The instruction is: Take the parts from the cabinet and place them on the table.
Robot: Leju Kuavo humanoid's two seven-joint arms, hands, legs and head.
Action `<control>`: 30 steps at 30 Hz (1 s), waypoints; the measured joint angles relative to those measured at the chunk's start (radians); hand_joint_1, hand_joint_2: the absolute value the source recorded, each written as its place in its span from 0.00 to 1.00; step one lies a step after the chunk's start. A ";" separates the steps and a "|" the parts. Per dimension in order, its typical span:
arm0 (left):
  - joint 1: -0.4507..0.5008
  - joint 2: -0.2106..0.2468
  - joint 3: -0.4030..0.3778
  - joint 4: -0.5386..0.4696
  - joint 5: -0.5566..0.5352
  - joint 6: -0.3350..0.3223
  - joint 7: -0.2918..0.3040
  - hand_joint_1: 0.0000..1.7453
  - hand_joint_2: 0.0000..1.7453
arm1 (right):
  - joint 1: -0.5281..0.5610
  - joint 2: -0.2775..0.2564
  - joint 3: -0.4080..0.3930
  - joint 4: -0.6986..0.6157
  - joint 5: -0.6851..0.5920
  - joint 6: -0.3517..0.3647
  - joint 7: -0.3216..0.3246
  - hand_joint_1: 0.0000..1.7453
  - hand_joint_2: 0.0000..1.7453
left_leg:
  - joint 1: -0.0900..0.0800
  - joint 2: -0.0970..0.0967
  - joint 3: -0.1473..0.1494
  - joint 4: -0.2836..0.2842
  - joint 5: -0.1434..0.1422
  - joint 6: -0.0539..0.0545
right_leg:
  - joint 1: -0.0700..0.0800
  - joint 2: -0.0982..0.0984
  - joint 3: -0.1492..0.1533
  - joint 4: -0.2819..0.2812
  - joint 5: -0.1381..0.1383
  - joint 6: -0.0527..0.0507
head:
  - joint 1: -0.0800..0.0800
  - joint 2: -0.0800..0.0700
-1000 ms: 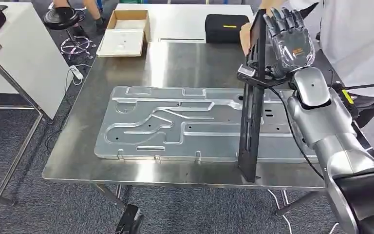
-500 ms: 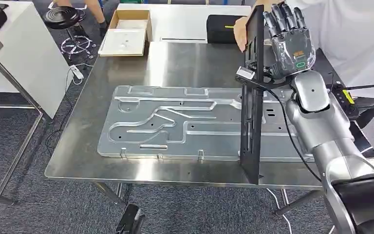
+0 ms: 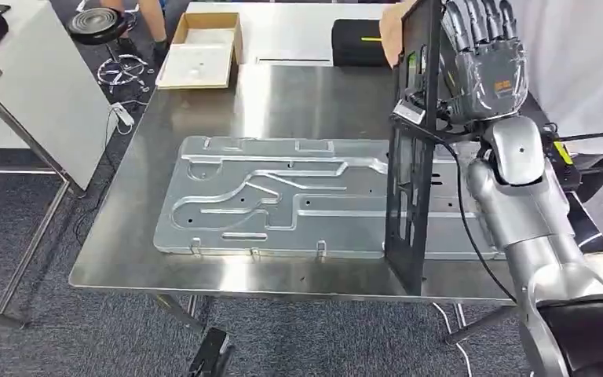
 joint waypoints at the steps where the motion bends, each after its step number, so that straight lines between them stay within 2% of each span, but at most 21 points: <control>1: -0.001 0.000 -0.001 0.000 0.000 0.000 0.001 0.00 0.00 | 0.000 0.001 -0.002 -0.009 -0.007 0.000 -0.006 0.00 0.00 | -0.001 0.000 -0.003 0.007 -0.010 -0.006 | -0.011 -0.002 0.007 -0.009 0.005 -0.007 | 0.000 0.000; 2: -0.001 0.000 -0.002 0.000 -0.001 0.000 0.001 0.00 0.00 | 0.000 0.003 -0.003 -0.014 -0.008 -0.001 -0.008 0.00 0.00 | 0.000 0.000 -0.016 0.041 -0.034 -0.011 | -0.011 -0.001 0.009 -0.010 0.004 -0.011 | 0.000 0.000; 3: -0.002 0.000 -0.004 0.000 -0.001 0.000 0.002 0.00 0.00 | -0.001 0.005 -0.008 -0.019 -0.011 -0.003 -0.008 0.00 0.00 | 0.001 0.000 -0.048 0.112 -0.074 -0.014 | -0.010 -0.002 0.008 -0.010 0.004 -0.017 | -0.001 0.000; 5: -0.001 0.000 -0.004 0.000 -0.001 0.000 0.003 0.00 0.00 | 0.000 0.009 -0.016 -0.023 -0.016 -0.008 -0.009 0.00 0.00 | 0.003 0.000 -0.126 0.271 -0.139 -0.018 | -0.007 -0.003 0.008 -0.009 0.002 -0.020 | -0.001 0.000; 6: 0.000 0.000 -0.004 0.000 -0.001 0.000 0.003 0.00 0.00 | 0.001 0.010 -0.018 -0.023 -0.019 -0.014 -0.010 0.00 0.00 | 0.003 0.000 -0.149 0.314 -0.143 -0.018 | -0.006 -0.004 0.008 -0.008 0.002 -0.020 | -0.001 0.000; 7: 0.002 0.000 -0.004 0.000 -0.002 0.000 0.003 0.00 0.00 | 0.001 0.013 -0.019 -0.027 -0.021 -0.018 -0.012 0.00 0.00 | 0.003 0.000 -0.146 0.304 -0.122 -0.017 | -0.006 -0.003 0.008 -0.007 0.002 -0.021 | -0.001 0.000; 8: 0.002 0.000 -0.005 0.000 -0.002 0.000 0.004 0.00 0.00 | 0.001 0.015 -0.021 -0.031 -0.021 -0.018 -0.014 0.00 0.00 | 0.003 0.000 -0.121 0.248 -0.083 -0.013 | -0.005 -0.002 0.008 -0.005 0.001 -0.020 | -0.001 0.000; 10: -0.001 0.000 -0.005 0.000 -0.003 0.000 0.004 0.00 0.00 | 0.001 0.018 -0.024 -0.043 -0.022 -0.018 -0.018 0.00 0.00 | 0.002 0.000 -0.038 0.075 0.000 -0.002 | -0.004 -0.002 0.009 0.001 -0.002 -0.018 | -0.001 0.000; 11: -0.004 0.000 -0.006 0.000 -0.003 0.000 0.005 0.00 0.00 | 0.001 0.021 -0.026 -0.048 -0.022 -0.019 -0.021 0.00 0.00 | -0.002 0.001 -0.013 0.016 -0.001 0.007 | -0.001 -0.002 0.007 0.004 -0.004 -0.014 | -0.001 0.000; 14: -0.004 0.000 -0.007 0.000 -0.005 0.000 0.006 0.00 0.00 | 0.001 0.022 -0.035 -0.059 -0.022 -0.023 -0.024 0.00 0.00 | -0.006 -0.001 -0.012 0.012 0.003 0.010 | -0.002 -0.004 0.002 0.003 -0.002 0.001 | -0.001 0.000; 15: -0.004 0.000 -0.007 0.000 -0.005 0.000 0.006 0.00 0.00 | 0.001 0.026 -0.035 -0.064 -0.022 -0.023 -0.024 0.00 0.00 | -0.007 -0.001 -0.012 0.009 0.005 0.015 | -0.004 -0.004 0.003 0.001 -0.001 0.005 | -0.001 0.000; 16: -0.004 -0.003 -0.008 0.000 -0.005 0.000 0.006 0.00 0.00 | 0.001 0.028 -0.037 -0.069 -0.022 -0.023 -0.025 0.00 0.00 | 0.005 0.001 -0.004 -0.007 0.015 0.025 | -0.001 -0.004 0.000 0.005 -0.007 0.012 | -0.001 0.000; 18: -0.009 -0.004 -0.009 0.000 -0.006 -0.001 0.008 0.00 0.00 | -0.003 0.028 -0.042 -0.072 -0.025 -0.024 -0.026 0.00 0.00 | 0.004 0.001 -0.003 -0.011 0.018 0.033 | -0.005 -0.002 -0.032 0.084 -0.061 0.018 | 0.000 0.000; 20: -0.008 -0.006 -0.011 0.000 -0.006 -0.002 0.010 0.00 0.00 | -0.001 0.028 -0.043 -0.074 -0.027 -0.029 -0.023 0.00 0.00 | 0.004 0.000 -0.003 -0.010 0.017 0.034 | -0.009 -0.002 -0.109 0.239 -0.127 0.026 | 0.000 0.000; 21: -0.007 -0.006 -0.011 0.000 -0.006 -0.002 0.011 0.00 0.00 | 0.000 0.028 -0.043 -0.074 -0.028 -0.030 -0.022 0.00 0.00 | 0.004 0.000 -0.003 -0.009 0.016 0.034 | -0.011 -0.003 -0.137 0.291 -0.139 0.029 | 0.000 0.000; 22: -0.006 -0.006 -0.011 0.000 -0.006 -0.002 0.011 0.00 0.00 | 0.000 0.028 -0.043 -0.076 -0.029 -0.031 -0.022 0.00 0.00 | 0.004 -0.001 -0.002 -0.008 0.014 0.033 | -0.013 -0.003 -0.144 0.296 -0.126 0.031 | 0.000 0.000; 23: -0.006 -0.006 -0.011 0.000 -0.006 -0.002 0.011 0.00 0.00 | -0.001 0.028 -0.044 -0.077 -0.029 -0.031 -0.022 0.00 0.00 | 0.005 -0.001 -0.001 -0.006 0.012 0.031 | -0.016 -0.003 -0.129 0.257 -0.093 0.032 | 0.000 0.000; 25: -0.008 -0.008 -0.012 0.000 -0.006 -0.002 0.011 0.00 0.00 | -0.002 0.029 -0.044 -0.085 -0.029 -0.032 -0.022 0.00 0.00 | 0.007 -0.003 0.002 0.005 0.001 0.024 | -0.021 -0.004 -0.042 0.080 0.003 0.032 | 0.000 0.000; 26: -0.008 -0.008 -0.012 0.000 -0.006 -0.002 0.011 0.00 0.00 | -0.002 0.029 -0.044 -0.087 -0.030 -0.031 -0.022 0.00 0.00 | 0.007 -0.003 0.000 0.010 -0.004 0.017 | -0.022 -0.005 -0.013 0.020 0.000 0.031 | 0.000 0.000; 27: -0.010 -0.008 -0.012 0.000 -0.006 -0.002 0.011 0.00 0.00 | -0.004 0.030 -0.044 -0.087 -0.031 -0.031 -0.022 0.00 0.00 | 0.001 -0.005 -0.005 0.016 -0.007 0.012 | -0.012 -0.003 -0.012 0.014 -0.001 0.026 | 0.000 0.000; 30: -0.008 -0.008 -0.012 0.000 -0.006 -0.002 0.011 0.00 0.00 | -0.002 0.030 -0.044 -0.090 -0.034 -0.031 -0.022 0.00 0.00 | 0.003 -0.005 -0.003 0.009 -0.006 -0.001 | -0.007 0.000 -0.017 0.019 -0.004 0.010 | 0.000 0.000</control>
